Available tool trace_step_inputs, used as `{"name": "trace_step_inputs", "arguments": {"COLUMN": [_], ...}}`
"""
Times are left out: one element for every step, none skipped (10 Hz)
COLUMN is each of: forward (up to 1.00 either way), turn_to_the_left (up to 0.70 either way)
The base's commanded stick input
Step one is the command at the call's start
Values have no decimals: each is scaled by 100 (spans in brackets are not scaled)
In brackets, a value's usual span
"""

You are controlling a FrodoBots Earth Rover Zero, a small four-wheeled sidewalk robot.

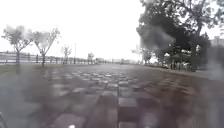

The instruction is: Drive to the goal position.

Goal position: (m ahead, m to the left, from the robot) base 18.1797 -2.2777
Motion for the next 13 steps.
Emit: {"name": "trace_step_inputs", "arguments": {"forward": [100, 100, 100, 100, 100, 100, 100, 100, 100, 100, 100, 100, 100], "turn_to_the_left": [0, 0, 0, 0, -3, -15, -25, 0, 0, 0, 0, 0, 0]}}
